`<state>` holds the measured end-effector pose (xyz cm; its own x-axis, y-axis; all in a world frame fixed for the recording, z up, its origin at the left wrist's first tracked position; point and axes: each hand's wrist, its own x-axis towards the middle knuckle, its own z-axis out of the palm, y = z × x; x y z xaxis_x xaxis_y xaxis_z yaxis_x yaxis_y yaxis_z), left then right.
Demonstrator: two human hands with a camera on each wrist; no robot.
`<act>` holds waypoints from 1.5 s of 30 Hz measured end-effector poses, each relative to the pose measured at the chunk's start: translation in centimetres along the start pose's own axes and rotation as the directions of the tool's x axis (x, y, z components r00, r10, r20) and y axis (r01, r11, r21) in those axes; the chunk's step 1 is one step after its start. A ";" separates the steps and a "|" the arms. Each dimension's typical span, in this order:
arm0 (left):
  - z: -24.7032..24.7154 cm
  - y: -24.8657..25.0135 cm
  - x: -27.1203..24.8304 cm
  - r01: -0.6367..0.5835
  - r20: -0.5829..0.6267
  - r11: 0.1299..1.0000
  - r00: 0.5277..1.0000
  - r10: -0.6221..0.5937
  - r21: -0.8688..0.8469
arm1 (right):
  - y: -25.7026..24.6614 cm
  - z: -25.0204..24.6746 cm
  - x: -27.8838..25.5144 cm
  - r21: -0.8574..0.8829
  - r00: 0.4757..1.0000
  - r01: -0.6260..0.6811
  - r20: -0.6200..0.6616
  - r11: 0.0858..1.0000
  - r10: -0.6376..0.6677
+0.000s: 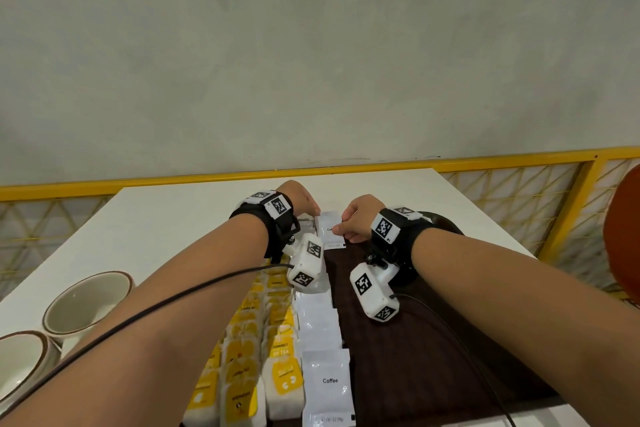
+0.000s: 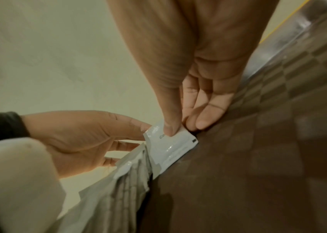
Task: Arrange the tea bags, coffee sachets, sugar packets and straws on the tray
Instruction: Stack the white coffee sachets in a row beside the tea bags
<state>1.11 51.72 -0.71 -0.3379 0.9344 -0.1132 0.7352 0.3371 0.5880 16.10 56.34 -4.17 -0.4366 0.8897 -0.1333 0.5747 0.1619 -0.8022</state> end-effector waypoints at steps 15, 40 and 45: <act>-4.5 -3.6 -4.6 -0.020 -0.120 0.989 0.993 0.003 -0.146 | -0.7 0.3 -1.2 -0.019 0.998 -0.026 -0.054 0.999 0.025; -3.9 -3.3 -6.3 -0.005 -0.123 0.993 0.992 -0.009 -0.114 | -0.4 0.4 -1.5 -0.097 0.995 0.022 -0.094 0.995 -0.031; -3.7 -3.5 -6.5 0.002 -0.128 0.993 0.992 -0.018 -0.121 | -0.2 0.2 -2.0 -0.128 0.997 0.037 -0.057 0.991 -0.045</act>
<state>-1.38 44.04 0.94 -0.4235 0.9057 -0.0201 0.6582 0.3229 0.6801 16.73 54.43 -3.80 -0.4217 0.9045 -0.0637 0.6419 0.2481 -0.7256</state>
